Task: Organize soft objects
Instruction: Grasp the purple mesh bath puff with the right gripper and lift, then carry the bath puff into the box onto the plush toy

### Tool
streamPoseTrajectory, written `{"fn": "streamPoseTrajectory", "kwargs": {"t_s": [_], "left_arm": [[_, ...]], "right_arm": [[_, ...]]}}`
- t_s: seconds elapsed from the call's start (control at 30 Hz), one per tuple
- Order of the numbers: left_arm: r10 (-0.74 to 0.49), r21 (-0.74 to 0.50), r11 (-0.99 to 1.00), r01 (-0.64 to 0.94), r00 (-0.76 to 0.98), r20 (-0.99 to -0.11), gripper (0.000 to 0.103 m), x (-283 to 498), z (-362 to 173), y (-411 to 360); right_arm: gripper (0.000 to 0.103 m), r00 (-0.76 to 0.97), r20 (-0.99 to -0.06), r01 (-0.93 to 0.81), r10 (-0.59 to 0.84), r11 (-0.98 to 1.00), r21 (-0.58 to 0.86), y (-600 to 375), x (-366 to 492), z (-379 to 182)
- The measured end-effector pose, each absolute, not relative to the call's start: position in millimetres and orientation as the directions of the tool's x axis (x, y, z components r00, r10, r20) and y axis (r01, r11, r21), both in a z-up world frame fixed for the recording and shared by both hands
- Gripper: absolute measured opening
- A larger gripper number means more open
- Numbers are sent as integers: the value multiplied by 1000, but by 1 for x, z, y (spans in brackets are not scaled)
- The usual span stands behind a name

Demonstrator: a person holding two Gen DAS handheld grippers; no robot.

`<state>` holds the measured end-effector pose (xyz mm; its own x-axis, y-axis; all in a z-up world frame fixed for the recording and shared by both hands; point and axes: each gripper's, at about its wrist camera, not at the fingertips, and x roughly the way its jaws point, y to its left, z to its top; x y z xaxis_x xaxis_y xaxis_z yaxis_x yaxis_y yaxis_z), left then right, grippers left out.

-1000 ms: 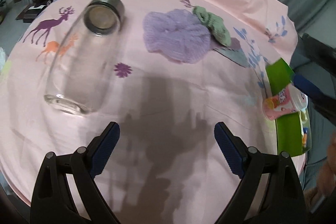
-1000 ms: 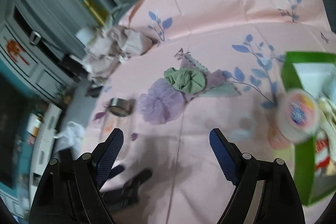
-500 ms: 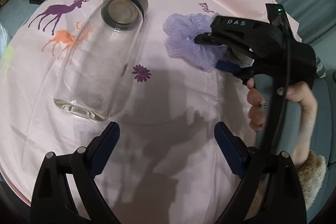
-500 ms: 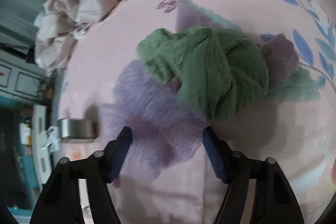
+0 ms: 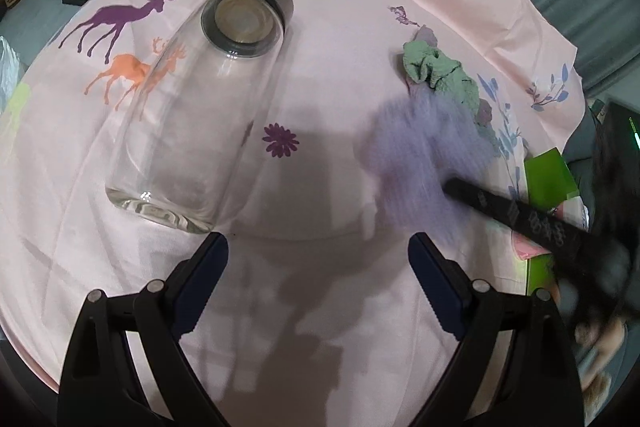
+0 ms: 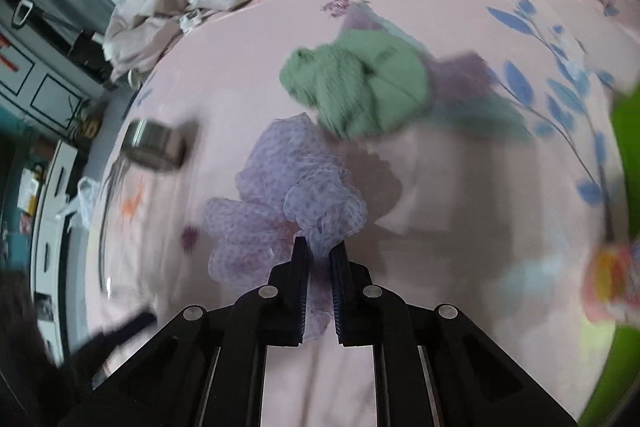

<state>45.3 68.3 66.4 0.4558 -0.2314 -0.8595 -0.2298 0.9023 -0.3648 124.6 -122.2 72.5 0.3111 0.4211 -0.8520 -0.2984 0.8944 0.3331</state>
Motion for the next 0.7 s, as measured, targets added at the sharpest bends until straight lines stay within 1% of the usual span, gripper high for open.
{"fn": "streamPoseTrajectory", "kwargs": {"t_s": [0.1, 0.23, 0.37, 0.4, 0.43, 0.47, 0.5, 0.53, 0.57, 0.67, 0.7], "left_arm": [[-213, -340, 916, -214, 458, -863, 91, 43, 67, 61], [-232, -346, 917, -198, 442, -866, 91, 44, 62, 55], [-229, -330, 930, -161, 446, -865, 90, 42, 61, 43], [-227, -324, 934, -150, 450, -864, 90, 41, 61, 41], [-228, -319, 938, -135, 452, -862, 90, 40, 61, 37], [-234, -318, 940, -120, 452, -861, 89, 39, 61, 34], [-242, -322, 941, -106, 453, -858, 86, 39, 61, 31], [-254, -326, 942, -86, 456, -853, 84, 38, 61, 28], [-260, -325, 943, -69, 458, -850, 81, 37, 61, 24], [-274, -324, 946, -28, 464, -842, 79, 35, 61, 13], [-288, -330, 944, -12, 459, -841, 77, 34, 60, 9]], "right_arm": [[12, 267, -860, -308, 435, 884, 351, -140, 105, 73], [12, 242, -864, -325, 442, 876, 357, -156, 82, 76], [14, 225, -896, -319, 383, 898, 304, -164, 67, 74], [21, 232, -897, -311, 375, 903, 297, -166, 65, 74], [34, 242, -895, -306, 374, 905, 295, -168, 65, 75], [42, 253, -889, -305, 383, 903, 303, -171, 64, 78], [53, 260, -881, -304, 396, 899, 315, -173, 64, 80], [56, 268, -871, -301, 412, 894, 331, -176, 64, 82], [56, 276, -861, -294, 428, 890, 349, -181, 63, 84], [56, 284, -839, -275, 465, 877, 393, -187, 66, 86], [56, 281, -835, -267, 473, 874, 405, -188, 67, 84]]}}
